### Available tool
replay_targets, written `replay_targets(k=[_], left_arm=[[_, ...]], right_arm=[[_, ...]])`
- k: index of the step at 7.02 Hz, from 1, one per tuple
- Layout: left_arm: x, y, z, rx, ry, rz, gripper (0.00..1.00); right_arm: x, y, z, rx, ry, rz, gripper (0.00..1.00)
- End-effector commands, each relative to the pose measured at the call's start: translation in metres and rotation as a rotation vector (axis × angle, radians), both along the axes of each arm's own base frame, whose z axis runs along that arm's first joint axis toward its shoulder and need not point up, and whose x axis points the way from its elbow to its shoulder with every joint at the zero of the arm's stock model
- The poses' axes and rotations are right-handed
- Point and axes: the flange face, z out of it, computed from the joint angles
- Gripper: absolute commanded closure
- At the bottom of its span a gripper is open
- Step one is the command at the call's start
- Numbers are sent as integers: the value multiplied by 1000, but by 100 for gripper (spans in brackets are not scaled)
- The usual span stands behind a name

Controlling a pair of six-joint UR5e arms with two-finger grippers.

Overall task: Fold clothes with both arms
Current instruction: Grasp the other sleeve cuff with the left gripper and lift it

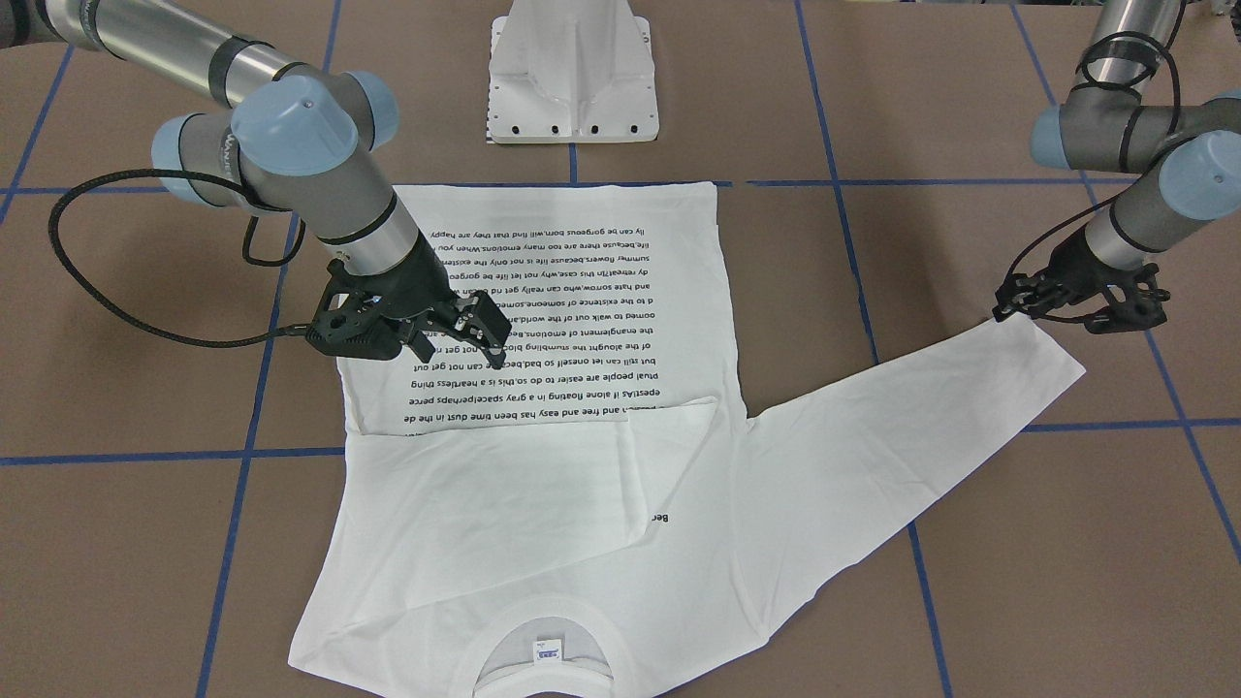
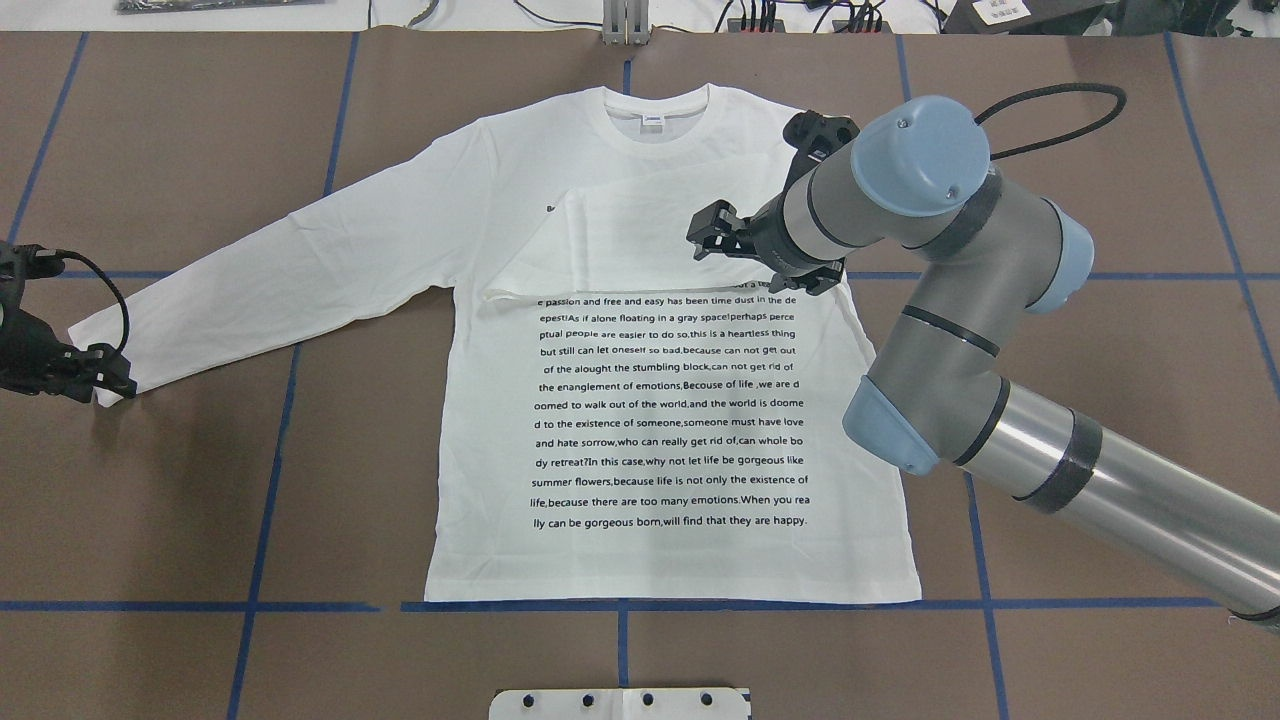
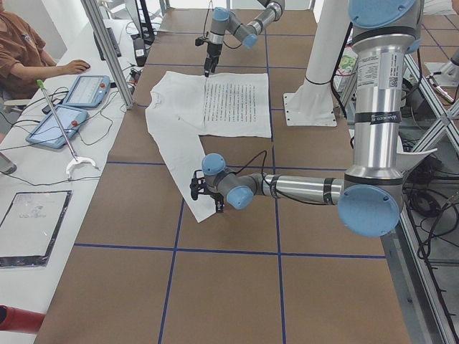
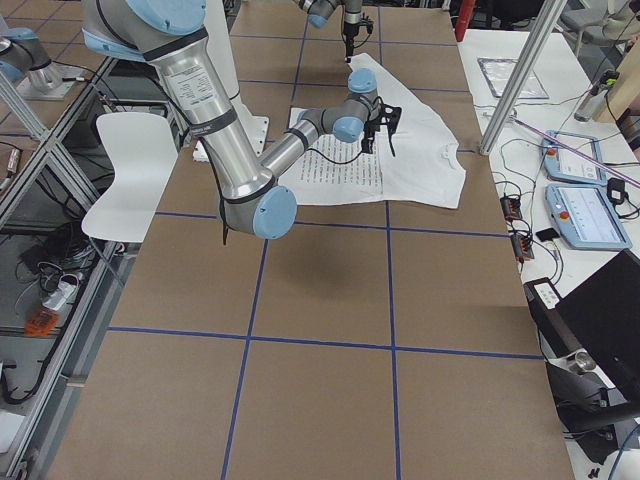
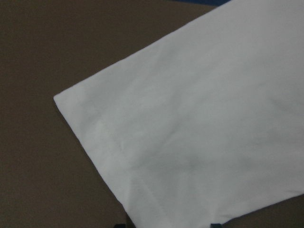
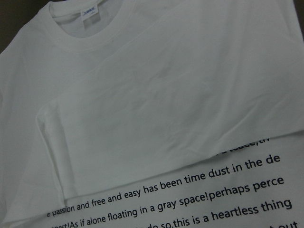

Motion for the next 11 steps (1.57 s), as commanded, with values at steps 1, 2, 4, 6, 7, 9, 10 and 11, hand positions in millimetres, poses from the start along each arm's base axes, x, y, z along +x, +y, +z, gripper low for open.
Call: replay_targets(k=[1,2,4,6,7,9,10,11], left_arm=[[0,-1,-4,9,-3,-11,100],[0,-1,-6,8,0,-10,100],[-2,-2,-50,16,43,-46,100],[2,-6,-74,25,58,-53,100],[14,-18,-117,26,99,-84,100],[56,-78,-243,100,188,-119,100],[73,-97,-310,134,256,-142,100],[89,-108,-361,205,292,-162,100]], right_arm=[[1,1,-1,3,-1,2,1],[0,1,0,2,0,1,1],[-1,2,-1,3,-1,-1,1],[0,2,-1,3,-2,-1,1],[1,0,-1,2,-2,1,1],[13,-6,13,-8,11,19,1],[19,-9,18,-9,15,27,1],[26,-6,24,10,24,17,1]])
